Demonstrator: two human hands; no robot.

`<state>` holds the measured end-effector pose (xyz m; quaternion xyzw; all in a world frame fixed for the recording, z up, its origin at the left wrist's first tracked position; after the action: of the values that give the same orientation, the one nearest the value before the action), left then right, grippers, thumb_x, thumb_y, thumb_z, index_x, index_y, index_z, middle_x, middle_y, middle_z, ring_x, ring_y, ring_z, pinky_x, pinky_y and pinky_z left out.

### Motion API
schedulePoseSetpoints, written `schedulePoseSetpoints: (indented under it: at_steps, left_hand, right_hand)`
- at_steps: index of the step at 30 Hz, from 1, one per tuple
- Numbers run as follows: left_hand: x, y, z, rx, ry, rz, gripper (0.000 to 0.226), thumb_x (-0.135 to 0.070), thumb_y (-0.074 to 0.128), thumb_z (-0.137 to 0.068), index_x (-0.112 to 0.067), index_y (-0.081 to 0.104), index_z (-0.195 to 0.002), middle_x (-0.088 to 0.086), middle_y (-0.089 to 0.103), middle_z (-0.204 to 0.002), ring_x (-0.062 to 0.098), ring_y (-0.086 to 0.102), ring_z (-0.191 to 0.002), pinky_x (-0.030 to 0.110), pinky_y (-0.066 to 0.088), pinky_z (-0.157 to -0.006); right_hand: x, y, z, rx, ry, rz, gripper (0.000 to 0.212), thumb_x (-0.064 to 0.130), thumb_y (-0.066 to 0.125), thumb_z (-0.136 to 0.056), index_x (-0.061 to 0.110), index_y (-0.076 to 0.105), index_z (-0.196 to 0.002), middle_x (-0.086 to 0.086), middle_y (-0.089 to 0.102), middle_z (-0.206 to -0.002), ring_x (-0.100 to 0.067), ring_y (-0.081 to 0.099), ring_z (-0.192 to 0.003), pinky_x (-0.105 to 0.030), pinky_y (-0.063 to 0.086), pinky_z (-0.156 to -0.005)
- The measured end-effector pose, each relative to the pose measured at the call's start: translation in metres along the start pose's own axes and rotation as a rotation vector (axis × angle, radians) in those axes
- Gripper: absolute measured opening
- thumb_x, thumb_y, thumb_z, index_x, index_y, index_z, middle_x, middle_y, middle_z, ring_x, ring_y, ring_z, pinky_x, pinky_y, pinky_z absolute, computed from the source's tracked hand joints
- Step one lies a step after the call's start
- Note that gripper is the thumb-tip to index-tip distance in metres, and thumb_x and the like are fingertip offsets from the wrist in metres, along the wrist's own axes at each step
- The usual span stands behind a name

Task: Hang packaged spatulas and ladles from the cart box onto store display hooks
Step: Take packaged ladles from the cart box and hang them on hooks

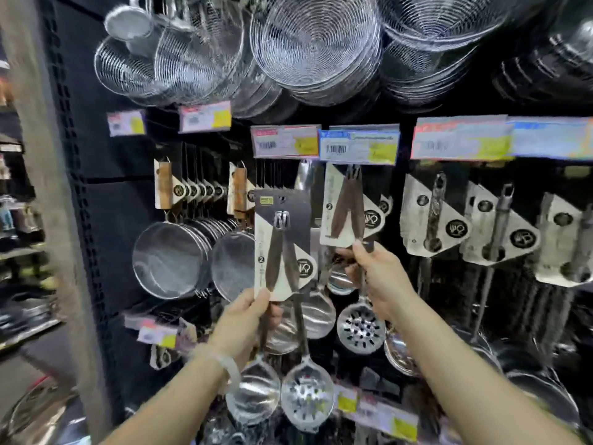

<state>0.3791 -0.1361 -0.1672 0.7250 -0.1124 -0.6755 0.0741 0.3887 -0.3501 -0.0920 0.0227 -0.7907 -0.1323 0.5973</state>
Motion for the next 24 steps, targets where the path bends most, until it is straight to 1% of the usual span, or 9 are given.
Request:
schedulePoseSetpoints:
  at_steps: [3,5,7,9,10,13,17,21,24]
  left_hand:
    - [0.0,0.008,-0.009,0.122,-0.029,0.015,0.017,-0.022,0.045,-0.096,-0.012,0.056,-0.091,0.0,0.062,-0.061,0.011,0.057,-0.056,0.021,0.049,-0.052]
    - [-0.005,0.011,-0.015,0.186,-0.047,0.01,0.017,-0.023,0.044,-0.096,-0.012,0.057,-0.092,-0.002,0.062,-0.06,0.011,0.058,-0.055,0.021,0.049,-0.051]
    - [-0.01,0.011,-0.019,0.25,-0.06,0.008,0.019,-0.024,0.043,-0.097,-0.012,0.058,-0.092,-0.003,0.062,-0.059,0.009,0.059,-0.054,0.022,0.05,-0.051]
    - [-0.012,0.008,-0.024,0.282,-0.067,0.005,0.02,-0.023,0.043,-0.097,-0.012,0.058,-0.09,-0.003,0.062,-0.058,0.008,0.06,-0.053,0.02,0.051,-0.05]
    - [-0.01,0.006,-0.025,0.295,-0.076,-0.002,0.02,-0.023,0.043,-0.096,-0.011,0.058,-0.089,-0.003,0.063,-0.058,0.008,0.061,-0.053,0.021,0.052,-0.052]
    - [-0.001,0.006,-0.028,0.342,-0.098,-0.033,0.021,-0.023,0.045,-0.096,-0.011,0.061,-0.093,0.0,0.064,-0.063,0.012,0.059,-0.059,0.026,0.05,-0.061]
    - [0.012,0.011,-0.029,0.415,-0.13,-0.009,0.024,-0.026,0.045,-0.095,-0.01,0.062,-0.094,0.001,0.063,-0.063,0.014,0.057,-0.061,0.027,0.048,-0.065]
    - [0.019,0.013,-0.029,0.436,-0.155,-0.036,0.025,-0.028,0.046,-0.094,-0.01,0.063,-0.093,0.0,0.066,-0.062,0.012,0.062,-0.058,0.025,0.05,-0.059]
    - [0.016,0.017,-0.031,0.449,-0.171,-0.018,0.023,-0.027,0.046,-0.095,-0.009,0.061,-0.096,-0.002,0.066,-0.059,0.011,0.063,-0.055,0.023,0.05,-0.054]
  right_hand:
    - [0.002,0.005,0.007,-0.066,-0.011,-0.005,0.019,0.02,0.05,-0.096,0.007,0.062,-0.099,0.0,0.071,-0.087,0.0,0.055,-0.042,-0.015,0.044,-0.041]
    - [0.005,0.006,0.011,-0.112,-0.018,0.006,0.019,0.02,0.049,-0.096,0.009,0.064,-0.094,0.0,0.072,-0.085,-0.001,0.057,-0.044,-0.017,0.045,-0.042]
    - [0.005,0.005,0.015,-0.153,-0.024,0.03,0.018,0.019,0.048,-0.096,0.014,0.065,-0.089,0.001,0.073,-0.087,-0.007,0.058,-0.053,-0.024,0.047,-0.054]
    - [0.004,0.003,0.018,-0.184,-0.015,0.084,0.017,0.019,0.047,-0.097,0.015,0.063,-0.091,0.0,0.073,-0.089,-0.016,0.054,-0.064,-0.033,0.041,-0.066]
    - [0.004,0.002,0.02,-0.201,-0.009,0.106,0.017,0.02,0.047,-0.097,0.015,0.063,-0.092,0.0,0.072,-0.09,-0.017,0.051,-0.065,-0.035,0.039,-0.067]
    - [0.003,0.003,0.024,-0.229,-0.011,0.11,0.016,0.022,0.048,-0.096,0.015,0.062,-0.093,-0.001,0.073,-0.09,-0.011,0.047,-0.056,-0.03,0.039,-0.062]
    - [0.001,0.006,0.026,-0.251,0.001,0.054,0.015,0.024,0.049,-0.096,0.016,0.061,-0.093,0.0,0.075,-0.087,-0.007,0.049,-0.05,-0.023,0.046,-0.057]
    - [0.0,0.003,0.031,-0.276,-0.007,0.092,0.017,0.023,0.047,-0.097,0.013,0.059,-0.095,0.003,0.075,-0.08,-0.007,0.051,-0.05,-0.018,0.047,-0.048]
    - [0.007,0.0,0.032,-0.29,-0.013,0.119,0.017,0.023,0.048,-0.096,0.01,0.058,-0.098,0.002,0.075,-0.081,-0.01,0.053,-0.056,-0.018,0.048,-0.046]
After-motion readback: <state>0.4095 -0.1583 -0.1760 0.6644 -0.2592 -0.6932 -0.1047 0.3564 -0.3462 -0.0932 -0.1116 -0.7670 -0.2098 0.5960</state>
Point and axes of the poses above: each hand's wrist, its own z-axis away from the middle knuckle, its own y-axis out of the palm, x = y × z, the point moved 9 cm from there along -z, towards the middle knuckle
